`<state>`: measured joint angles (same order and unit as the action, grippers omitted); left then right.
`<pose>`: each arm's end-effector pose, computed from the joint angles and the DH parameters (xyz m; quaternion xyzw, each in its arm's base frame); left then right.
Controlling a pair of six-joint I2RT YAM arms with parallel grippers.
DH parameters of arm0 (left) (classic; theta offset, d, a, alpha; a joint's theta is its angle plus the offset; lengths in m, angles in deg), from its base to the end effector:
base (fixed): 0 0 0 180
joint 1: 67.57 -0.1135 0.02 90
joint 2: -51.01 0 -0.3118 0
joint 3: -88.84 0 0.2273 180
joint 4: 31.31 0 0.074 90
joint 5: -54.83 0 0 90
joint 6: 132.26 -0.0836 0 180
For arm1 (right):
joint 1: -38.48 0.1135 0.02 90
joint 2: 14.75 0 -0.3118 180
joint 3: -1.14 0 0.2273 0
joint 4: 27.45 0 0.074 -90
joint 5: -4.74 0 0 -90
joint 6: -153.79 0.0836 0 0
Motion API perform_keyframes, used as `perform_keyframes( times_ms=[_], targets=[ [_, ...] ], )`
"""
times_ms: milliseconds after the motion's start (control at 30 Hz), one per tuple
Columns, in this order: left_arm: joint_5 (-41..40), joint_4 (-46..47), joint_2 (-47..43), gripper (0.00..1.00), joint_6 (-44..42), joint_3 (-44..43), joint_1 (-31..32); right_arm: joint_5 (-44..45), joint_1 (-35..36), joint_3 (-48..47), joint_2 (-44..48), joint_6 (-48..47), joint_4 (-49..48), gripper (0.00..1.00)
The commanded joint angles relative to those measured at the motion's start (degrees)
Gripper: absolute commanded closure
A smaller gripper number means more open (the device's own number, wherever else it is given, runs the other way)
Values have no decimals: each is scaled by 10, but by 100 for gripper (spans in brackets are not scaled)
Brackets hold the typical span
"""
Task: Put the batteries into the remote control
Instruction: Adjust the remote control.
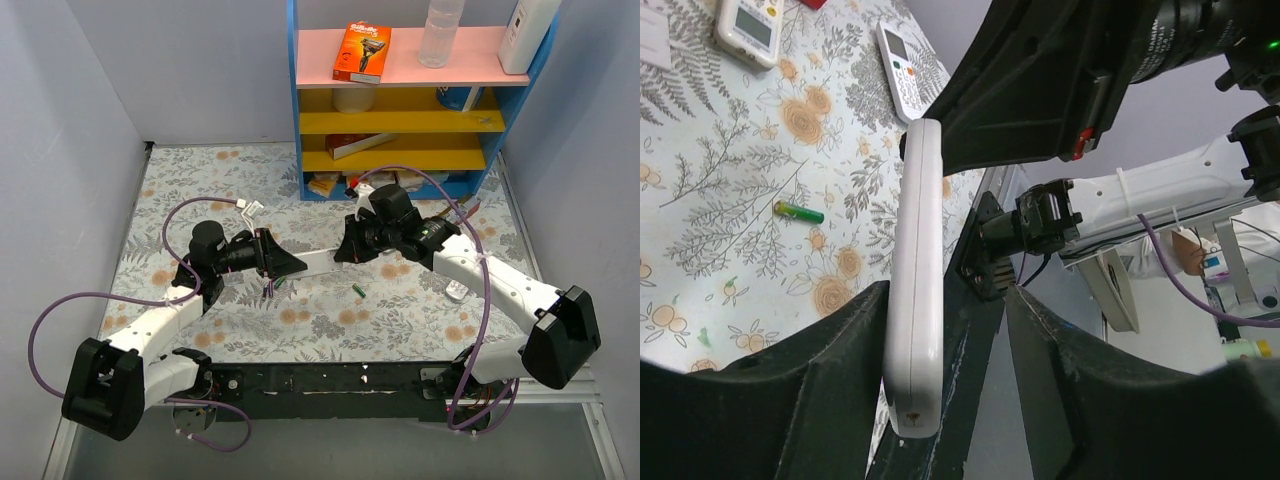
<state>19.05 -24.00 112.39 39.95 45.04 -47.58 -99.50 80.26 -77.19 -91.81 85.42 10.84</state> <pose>0.1725 -0.1349 0.2966 -0.1029 0.7359 -0.6637 0.0861 0.2109 0.2160 0.3291 -0.2098 0.8647 0.3270 0.3182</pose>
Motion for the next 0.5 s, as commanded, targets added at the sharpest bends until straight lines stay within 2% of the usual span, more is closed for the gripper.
perform_keyframes(
  times_ms=[0, 167, 333, 433, 467],
  targets=[
    [12, -27, 3, 52, -22, -17, 0, 0, 12, -17, -12, -11, -15, 99],
    [9, -57, 4, 50, -42, -15, 3, 4, 16, -18, -19, -11, -19, 99],
    [8, -70, 3, 52, -52, -11, 8, 2, 18, -22, -28, -11, -20, 99],
    [8, -71, 3, 61, -53, -10, 12, -3, 21, -22, -31, -11, -22, 99],
    [7, -71, 2, 72, -53, -8, 13, -6, 22, -21, -33, -11, -23, 99]
  ],
)
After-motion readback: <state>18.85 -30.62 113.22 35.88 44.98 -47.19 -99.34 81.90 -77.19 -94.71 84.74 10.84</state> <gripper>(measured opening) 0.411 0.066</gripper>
